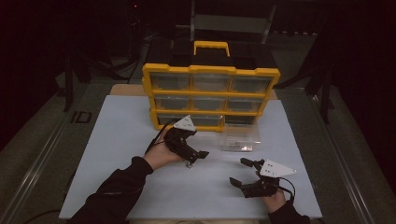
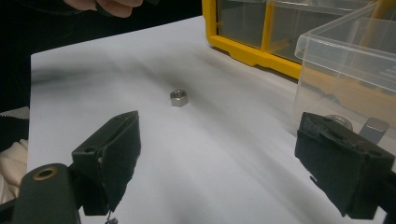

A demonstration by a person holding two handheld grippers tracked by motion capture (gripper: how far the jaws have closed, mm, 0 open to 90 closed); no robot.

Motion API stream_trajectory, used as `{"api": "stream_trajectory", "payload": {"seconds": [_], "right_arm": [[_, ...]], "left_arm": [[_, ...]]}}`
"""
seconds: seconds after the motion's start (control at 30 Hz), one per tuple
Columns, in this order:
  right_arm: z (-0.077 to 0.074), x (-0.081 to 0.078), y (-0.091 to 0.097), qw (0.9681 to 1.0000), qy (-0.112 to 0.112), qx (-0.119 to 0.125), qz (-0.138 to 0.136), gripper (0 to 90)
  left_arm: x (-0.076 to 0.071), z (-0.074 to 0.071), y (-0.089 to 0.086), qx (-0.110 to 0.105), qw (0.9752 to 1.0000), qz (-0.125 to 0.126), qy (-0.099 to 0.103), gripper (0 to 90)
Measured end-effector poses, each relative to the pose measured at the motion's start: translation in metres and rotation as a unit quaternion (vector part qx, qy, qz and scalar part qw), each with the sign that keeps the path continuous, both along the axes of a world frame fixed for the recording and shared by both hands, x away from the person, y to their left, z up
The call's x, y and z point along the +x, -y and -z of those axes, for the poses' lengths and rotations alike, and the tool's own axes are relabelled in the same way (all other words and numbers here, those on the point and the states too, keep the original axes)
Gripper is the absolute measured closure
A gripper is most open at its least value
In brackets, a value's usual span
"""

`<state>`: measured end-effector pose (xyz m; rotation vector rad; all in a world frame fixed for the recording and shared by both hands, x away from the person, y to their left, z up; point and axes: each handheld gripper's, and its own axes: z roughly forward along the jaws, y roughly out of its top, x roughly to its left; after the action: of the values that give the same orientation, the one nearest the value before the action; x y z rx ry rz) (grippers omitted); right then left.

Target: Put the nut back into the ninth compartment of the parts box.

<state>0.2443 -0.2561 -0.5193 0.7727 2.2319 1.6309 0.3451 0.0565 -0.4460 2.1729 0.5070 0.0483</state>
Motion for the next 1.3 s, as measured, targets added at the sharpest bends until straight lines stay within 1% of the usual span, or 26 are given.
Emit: {"api": "stream_trajectory", "payload": {"seconds": [0.07, 0.1, 0.2, 0.23, 0.27, 0.37, 0.47, 0.63, 0.7, 0.83, 0.97, 1.03, 1.07, 1.13, 1.17, 1.23, 1.27, 1.3], "right_arm": [[0.000, 0.000, 0.000, 1.0000, 0.000, -0.001, 0.000, 14.4], [0.000, 0.000, 0.000, 1.0000, 0.000, -0.001, 0.001, 14.4], [0.000, 0.000, 0.000, 1.0000, 0.001, -0.001, 0.000, 14.4], [0.000, 0.000, 0.000, 1.0000, 0.001, -0.001, 0.000, 14.4], [0.000, 0.000, 0.000, 1.0000, 0.001, -0.001, 0.001, 14.4], [0.000, 0.000, 0.000, 1.0000, 0.001, -0.002, 0.000, 14.4], [-0.001, 0.000, 0.000, 1.0000, 0.001, -0.001, 0.001, 14.4], [0.000, 0.000, 0.000, 1.0000, 0.001, -0.003, 0.000, 14.4], [0.000, 0.000, 0.000, 1.0000, 0.001, -0.003, 0.000, 14.4], [0.000, 0.000, 0.000, 1.0000, 0.001, -0.003, 0.000, 14.4], [0.000, 0.000, 0.000, 1.0000, 0.000, -0.004, 0.000, 14.4], [0.000, 0.000, 0.000, 1.0000, 0.000, -0.004, 0.000, 14.4], [0.000, 0.000, 0.000, 1.0000, 0.000, -0.004, 0.000, 14.4], [0.000, 0.000, 0.000, 1.0000, 0.000, -0.004, 0.000, 14.4], [0.000, 0.000, -0.001, 1.0000, 0.000, -0.004, 0.000, 14.4], [0.000, 0.000, 0.000, 1.0000, 0.000, -0.003, 0.000, 14.4], [0.000, 0.000, 0.000, 1.0000, 0.000, -0.003, 0.000, 14.4], [0.000, 0.000, 0.000, 1.0000, 0.000, -0.004, 0.001, 14.4]], "left_arm": [[-0.001, 0.003, -0.002, 0.003, 1.0000, 0.000, -0.005, 1.7], [-0.001, 0.005, -0.004, 0.000, 1.0000, 0.001, -0.009, 1.7], [-0.003, 0.012, -0.008, -0.001, 0.9999, -0.001, -0.013, 3.2], [-0.003, 0.012, -0.008, -0.001, 0.9999, -0.001, -0.013, 3.3], [-0.005, 0.017, -0.012, 0.000, 0.9999, 0.003, -0.013, 3.3], [-0.007, 0.023, -0.019, 0.001, 0.9999, 0.010, -0.009, 9.0], [-0.008, 0.030, -0.024, -0.001, 0.9999, 0.010, -0.013, 12.8], [-0.010, 0.040, -0.027, 0.011, 0.9998, 0.014, -0.011, 18.8], [-0.011, 0.044, -0.028, 0.017, 0.9996, 0.016, -0.013, 20.1], [-0.012, 0.053, -0.029, 0.032, 0.9993, 0.012, -0.016, 22.3], [-0.012, 0.061, -0.028, 0.045, 0.9987, 0.016, -0.018, 26.4], [-0.012, 0.065, -0.028, 0.047, 0.9985, 0.018, -0.022, 29.3], [-0.012, 0.067, -0.027, 0.053, 0.9982, 0.016, -0.021, 30.8], [-0.012, 0.071, -0.026, 0.058, 0.9978, 0.020, -0.025, 33.7], [-0.012, 0.074, -0.025, 0.064, 0.9975, 0.017, -0.022, 35.8], [-0.012, 0.078, -0.024, 0.074, 0.9968, 0.022, -0.020, 39.3], [-0.012, 0.079, -0.024, 0.078, 0.9966, 0.019, -0.015, 40.7], [-0.012, 0.081, -0.023, 0.079, 0.9965, 0.022, -0.016, 42.4]]}}
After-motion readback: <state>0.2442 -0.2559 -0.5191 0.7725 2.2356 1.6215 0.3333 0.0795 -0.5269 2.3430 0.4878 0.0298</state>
